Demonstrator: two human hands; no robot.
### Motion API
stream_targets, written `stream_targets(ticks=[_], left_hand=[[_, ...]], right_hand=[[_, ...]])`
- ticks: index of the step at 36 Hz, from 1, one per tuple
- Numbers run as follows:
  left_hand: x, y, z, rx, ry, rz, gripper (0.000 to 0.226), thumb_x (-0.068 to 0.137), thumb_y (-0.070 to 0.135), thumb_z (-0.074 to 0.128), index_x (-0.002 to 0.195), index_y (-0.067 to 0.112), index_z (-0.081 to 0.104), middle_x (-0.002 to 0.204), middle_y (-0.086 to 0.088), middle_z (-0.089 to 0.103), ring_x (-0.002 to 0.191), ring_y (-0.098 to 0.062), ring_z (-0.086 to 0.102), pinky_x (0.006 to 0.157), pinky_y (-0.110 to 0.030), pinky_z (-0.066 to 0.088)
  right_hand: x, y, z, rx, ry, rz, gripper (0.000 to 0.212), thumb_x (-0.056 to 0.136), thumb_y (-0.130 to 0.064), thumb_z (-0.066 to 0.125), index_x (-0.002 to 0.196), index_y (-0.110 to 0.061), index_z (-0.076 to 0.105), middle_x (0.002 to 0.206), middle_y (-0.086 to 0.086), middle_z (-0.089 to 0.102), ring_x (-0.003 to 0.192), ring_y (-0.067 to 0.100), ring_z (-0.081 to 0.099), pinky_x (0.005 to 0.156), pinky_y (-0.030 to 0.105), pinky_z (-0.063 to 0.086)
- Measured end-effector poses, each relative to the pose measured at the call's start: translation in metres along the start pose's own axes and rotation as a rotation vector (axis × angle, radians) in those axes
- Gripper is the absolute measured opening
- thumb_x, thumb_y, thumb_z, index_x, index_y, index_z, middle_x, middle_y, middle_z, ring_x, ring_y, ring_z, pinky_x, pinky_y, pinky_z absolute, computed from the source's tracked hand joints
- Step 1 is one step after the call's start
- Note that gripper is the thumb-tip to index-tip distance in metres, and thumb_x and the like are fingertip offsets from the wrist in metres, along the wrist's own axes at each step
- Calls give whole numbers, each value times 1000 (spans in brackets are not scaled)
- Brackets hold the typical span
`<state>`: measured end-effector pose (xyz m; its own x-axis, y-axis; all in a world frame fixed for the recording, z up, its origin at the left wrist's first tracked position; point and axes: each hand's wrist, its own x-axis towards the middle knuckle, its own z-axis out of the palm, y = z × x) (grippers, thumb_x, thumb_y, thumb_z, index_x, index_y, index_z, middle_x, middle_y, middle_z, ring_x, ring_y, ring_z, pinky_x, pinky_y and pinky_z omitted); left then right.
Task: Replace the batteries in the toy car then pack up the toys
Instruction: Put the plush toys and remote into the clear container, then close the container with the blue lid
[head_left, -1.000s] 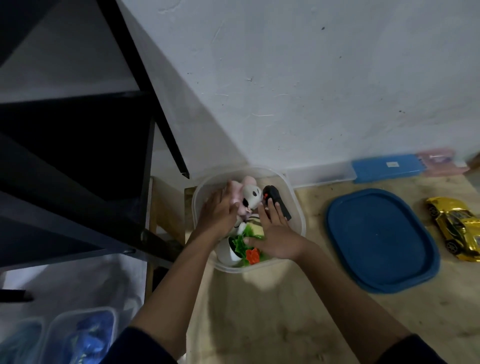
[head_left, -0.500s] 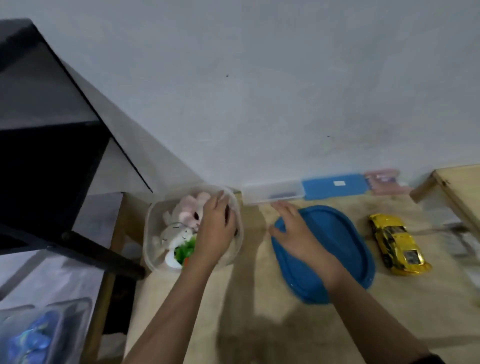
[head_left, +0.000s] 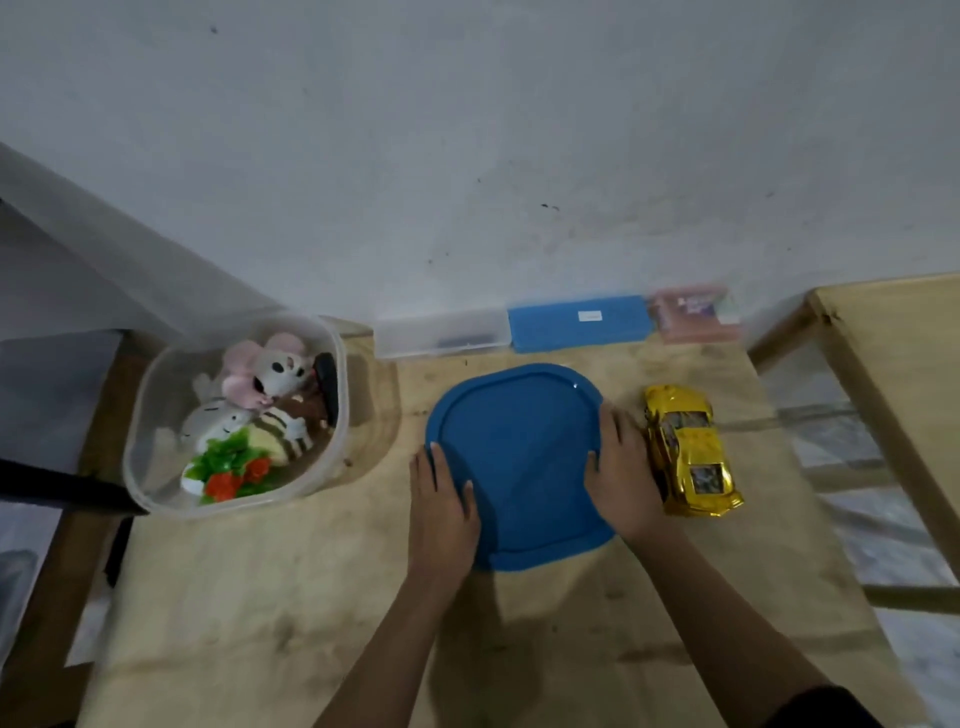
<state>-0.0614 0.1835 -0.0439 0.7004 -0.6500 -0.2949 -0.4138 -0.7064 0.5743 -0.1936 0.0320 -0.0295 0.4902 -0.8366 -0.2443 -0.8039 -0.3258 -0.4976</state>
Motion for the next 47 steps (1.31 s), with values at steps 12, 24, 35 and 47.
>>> stream_targets(ticks=[12, 24, 35, 47], left_hand=[[-4, 10, 4, -300, 188, -58, 61, 96, -5, 37, 150, 11, 15, 156, -2, 13, 140, -7, 14, 109, -12, 11], [13, 14, -88, -326, 391, 105, 58, 93, -8, 40, 146, 11, 28, 153, -6, 24, 141, -18, 22, 112, -22, 20], [14, -95, -190, -243, 504, 20, 53, 98, 6, 41, 147, 18, 28, 155, 5, 23, 140, -9, 22, 103, -13, 20], [56, -159, -230, -169, 374, -15, 47, 101, 13, 34, 148, 10, 27, 156, 0, 20, 139, -11, 22, 102, -3, 10]], right_hand=[[-8, 4, 5, 131, 209, -38, 55, 85, 8, 45, 138, -7, 38, 140, 11, 40, 123, 28, 40, 104, 34, 35], [-10, -69, -16, 372, 299, -92, 49, 93, -7, 46, 140, -14, 38, 134, 8, 42, 122, 19, 41, 99, 21, 28], [-12, -194, 65, 537, 128, -166, 48, 91, -1, 46, 137, -13, 43, 123, 10, 50, 113, 23, 49, 99, 37, 42], [-5, -262, 110, 421, 152, -187, 46, 98, -12, 38, 144, -13, 30, 145, 9, 36, 132, 21, 33, 103, 20, 23]])
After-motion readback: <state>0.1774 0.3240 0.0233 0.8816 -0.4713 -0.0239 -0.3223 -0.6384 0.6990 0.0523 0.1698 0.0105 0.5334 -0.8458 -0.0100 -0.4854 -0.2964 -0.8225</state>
